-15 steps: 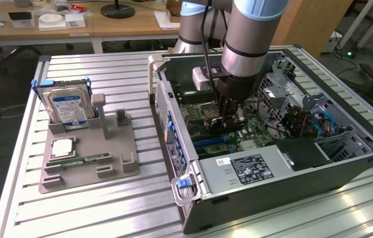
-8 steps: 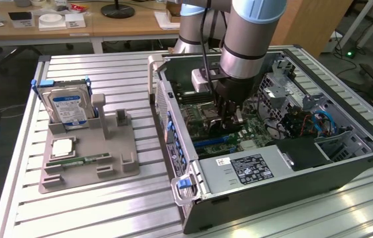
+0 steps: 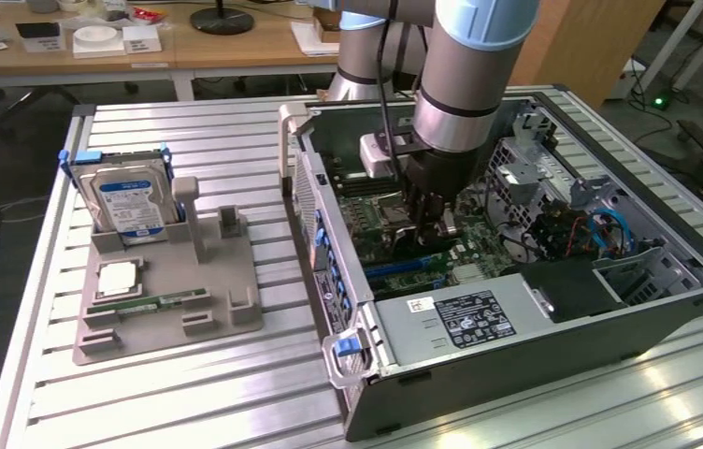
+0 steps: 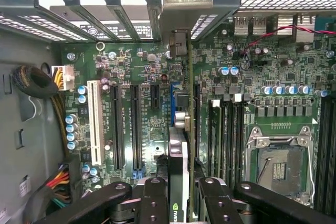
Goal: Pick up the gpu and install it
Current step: 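Insert the gpu into the slot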
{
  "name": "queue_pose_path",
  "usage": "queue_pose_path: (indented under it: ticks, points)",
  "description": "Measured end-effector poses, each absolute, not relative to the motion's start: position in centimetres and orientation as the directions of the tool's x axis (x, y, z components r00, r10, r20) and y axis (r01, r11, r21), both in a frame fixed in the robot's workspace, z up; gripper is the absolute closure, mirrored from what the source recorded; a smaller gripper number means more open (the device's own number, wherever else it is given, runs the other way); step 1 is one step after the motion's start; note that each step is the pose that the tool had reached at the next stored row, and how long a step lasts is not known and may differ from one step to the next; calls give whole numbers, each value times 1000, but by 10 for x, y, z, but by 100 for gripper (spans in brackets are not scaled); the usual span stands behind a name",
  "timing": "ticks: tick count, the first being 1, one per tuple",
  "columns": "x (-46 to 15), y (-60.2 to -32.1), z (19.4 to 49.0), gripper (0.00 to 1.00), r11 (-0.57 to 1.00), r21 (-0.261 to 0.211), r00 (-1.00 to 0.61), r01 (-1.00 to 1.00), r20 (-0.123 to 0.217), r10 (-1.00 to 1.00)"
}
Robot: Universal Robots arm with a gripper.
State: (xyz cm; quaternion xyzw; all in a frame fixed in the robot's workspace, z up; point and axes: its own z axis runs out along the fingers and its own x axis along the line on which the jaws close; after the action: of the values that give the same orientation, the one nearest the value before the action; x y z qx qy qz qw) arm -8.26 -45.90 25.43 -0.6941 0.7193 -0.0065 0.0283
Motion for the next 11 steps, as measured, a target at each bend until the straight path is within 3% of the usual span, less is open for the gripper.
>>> queue_pose_path:
  ticks: [11]
  points:
    - [-84, -459, 253, 73, 37, -49, -35, -998, -32, -999]
